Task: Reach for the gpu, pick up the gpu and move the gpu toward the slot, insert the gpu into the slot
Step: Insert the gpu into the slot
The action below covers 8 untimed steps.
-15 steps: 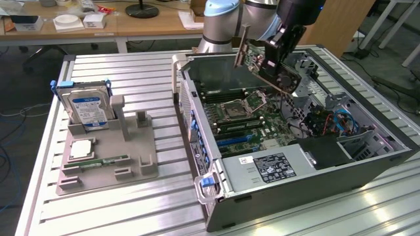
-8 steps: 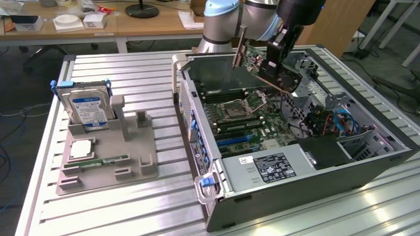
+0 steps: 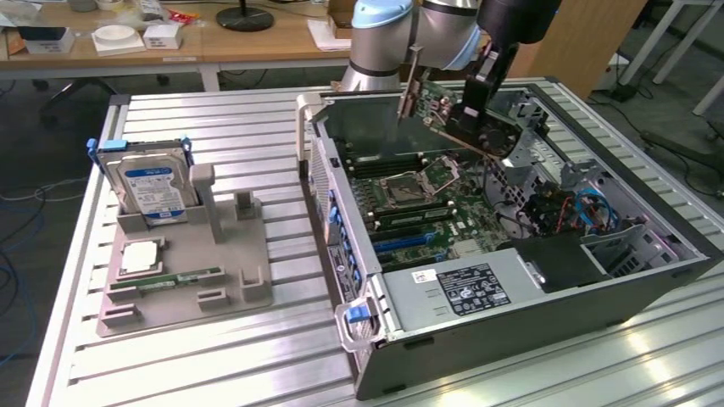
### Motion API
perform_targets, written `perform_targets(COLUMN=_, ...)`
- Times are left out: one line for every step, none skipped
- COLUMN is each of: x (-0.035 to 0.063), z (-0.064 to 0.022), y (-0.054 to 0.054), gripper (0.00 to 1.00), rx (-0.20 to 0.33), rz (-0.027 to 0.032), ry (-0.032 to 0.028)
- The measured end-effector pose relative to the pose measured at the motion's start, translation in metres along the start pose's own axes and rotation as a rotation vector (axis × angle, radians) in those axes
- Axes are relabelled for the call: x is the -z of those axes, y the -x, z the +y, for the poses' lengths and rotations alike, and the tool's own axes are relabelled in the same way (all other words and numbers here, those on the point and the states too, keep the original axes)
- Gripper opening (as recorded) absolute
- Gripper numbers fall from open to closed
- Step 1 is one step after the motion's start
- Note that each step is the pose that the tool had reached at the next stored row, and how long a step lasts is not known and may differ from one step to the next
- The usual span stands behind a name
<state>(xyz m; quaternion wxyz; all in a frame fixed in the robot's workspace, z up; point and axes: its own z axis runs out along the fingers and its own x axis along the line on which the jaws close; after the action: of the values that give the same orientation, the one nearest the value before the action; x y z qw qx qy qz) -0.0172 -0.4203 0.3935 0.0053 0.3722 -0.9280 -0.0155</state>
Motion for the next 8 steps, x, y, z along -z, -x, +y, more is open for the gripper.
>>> perform_targets(x=0.0, z=0.0, y=0.0, gripper=0.26, rx=0.014, rz=0.0005, ry=0.0)
perform_targets(x=0.0, z=0.0, y=0.0, gripper=0.26, rx=0.029, rz=0.0009, ry=0.0)
perform_targets(x=0.0, z=0.0, y=0.0, gripper=0.26, rx=0.043, rz=0.0013, ry=0.0001)
perform_targets(x=0.0, z=0.0, y=0.0, gripper=0.26, rx=0.058, rz=0.0019, ry=0.0001)
perform_targets(x=0.0, z=0.0, y=0.0, gripper=0.26, rx=0.073, rz=0.0024, ry=0.0001)
perform_targets(x=0.0, z=0.0, y=0.0, gripper=0.26, rx=0.132, rz=0.0043, ry=0.0002)
perform_targets(x=0.0, z=0.0, y=0.0, gripper=0.26, rx=0.194, rz=0.0063, ry=0.0003)
perform_targets(x=0.0, z=0.0, y=0.0, gripper=0.26, rx=0.247, rz=0.008, ry=0.0005)
